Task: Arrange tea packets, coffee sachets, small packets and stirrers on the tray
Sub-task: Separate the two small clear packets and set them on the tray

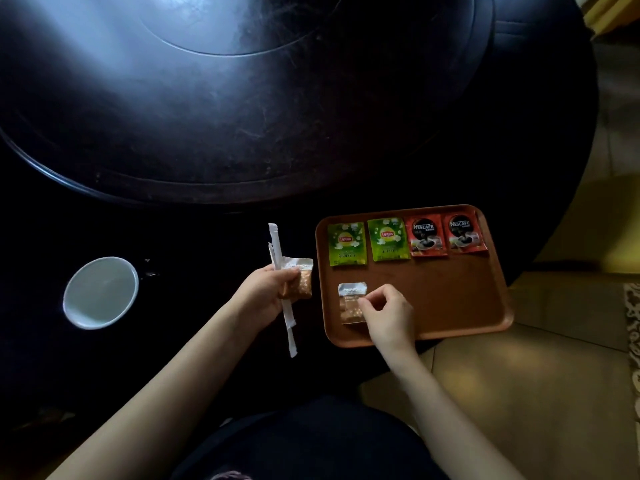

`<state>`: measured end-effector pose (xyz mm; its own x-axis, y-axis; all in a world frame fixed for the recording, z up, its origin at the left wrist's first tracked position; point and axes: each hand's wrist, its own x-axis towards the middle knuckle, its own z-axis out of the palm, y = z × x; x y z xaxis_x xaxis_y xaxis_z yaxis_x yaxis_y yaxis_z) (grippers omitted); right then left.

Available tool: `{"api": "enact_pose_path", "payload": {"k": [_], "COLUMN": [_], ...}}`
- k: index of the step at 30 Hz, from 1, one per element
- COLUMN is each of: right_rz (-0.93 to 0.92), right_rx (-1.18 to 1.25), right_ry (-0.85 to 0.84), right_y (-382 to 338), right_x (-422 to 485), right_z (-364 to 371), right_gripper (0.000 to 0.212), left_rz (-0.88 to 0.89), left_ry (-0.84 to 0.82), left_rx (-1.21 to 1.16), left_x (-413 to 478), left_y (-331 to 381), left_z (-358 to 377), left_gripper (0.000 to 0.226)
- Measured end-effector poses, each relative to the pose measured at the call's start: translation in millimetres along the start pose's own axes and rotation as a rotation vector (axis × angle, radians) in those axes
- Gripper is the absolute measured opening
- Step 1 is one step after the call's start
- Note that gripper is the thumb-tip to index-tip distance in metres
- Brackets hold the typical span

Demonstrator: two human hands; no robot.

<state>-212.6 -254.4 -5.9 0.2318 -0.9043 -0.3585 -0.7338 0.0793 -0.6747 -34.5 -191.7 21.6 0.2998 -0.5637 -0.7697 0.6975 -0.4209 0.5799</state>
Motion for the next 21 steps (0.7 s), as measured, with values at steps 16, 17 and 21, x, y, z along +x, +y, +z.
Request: {"api": "enact_pose_path", "payload": {"k": [16,17,21], "right_rz": [-0.171,-0.146,-0.006], "right_rx": [0.176,0.225,0.433], "right_ry": [-0.153,-0.201,-0.226], "right_y": [-26,-30,-32], "right_x": [-10,-11,-5], "right_z": [-12,-14,-27], "right_gripper": [0.015,0.013,0.006], "left_rz": [-0.078,-0.074,-0.067], "left_ry": [-0.173,-0.204,-0.262], "left_rx": [-0.091,-0.087,-0.082], "left_x": [-7,-7,-5], "left_y": [-20,-20,-26], "left_z": [29,35,52], "left_gripper": [0.013,0.013,0.017]}}
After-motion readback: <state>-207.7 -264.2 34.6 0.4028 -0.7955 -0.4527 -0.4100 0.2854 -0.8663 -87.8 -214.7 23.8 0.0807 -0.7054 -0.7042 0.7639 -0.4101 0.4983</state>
